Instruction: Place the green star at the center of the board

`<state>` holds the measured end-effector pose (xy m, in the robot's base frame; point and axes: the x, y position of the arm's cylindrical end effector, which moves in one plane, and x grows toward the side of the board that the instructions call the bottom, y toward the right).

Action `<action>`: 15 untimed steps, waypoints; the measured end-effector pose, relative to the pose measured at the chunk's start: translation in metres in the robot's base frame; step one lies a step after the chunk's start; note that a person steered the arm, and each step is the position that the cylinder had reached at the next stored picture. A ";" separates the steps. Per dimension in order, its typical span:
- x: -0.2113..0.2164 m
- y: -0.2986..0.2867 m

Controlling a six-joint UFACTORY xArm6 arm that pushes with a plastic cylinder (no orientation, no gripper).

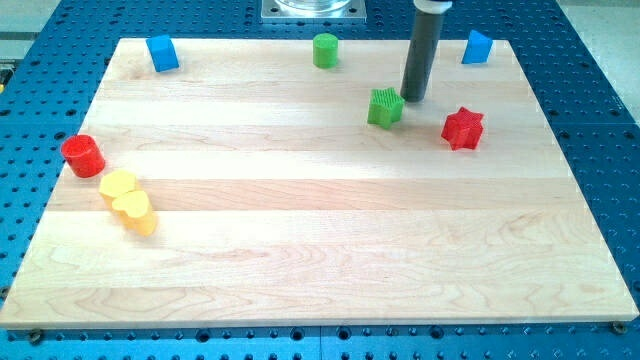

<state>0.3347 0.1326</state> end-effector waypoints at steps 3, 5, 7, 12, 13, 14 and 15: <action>0.008 -0.006; -0.026 -0.027; -0.031 -0.027; 0.003 -0.034; 0.021 -0.091; 0.076 -0.126; 0.069 -0.128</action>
<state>0.4034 0.0049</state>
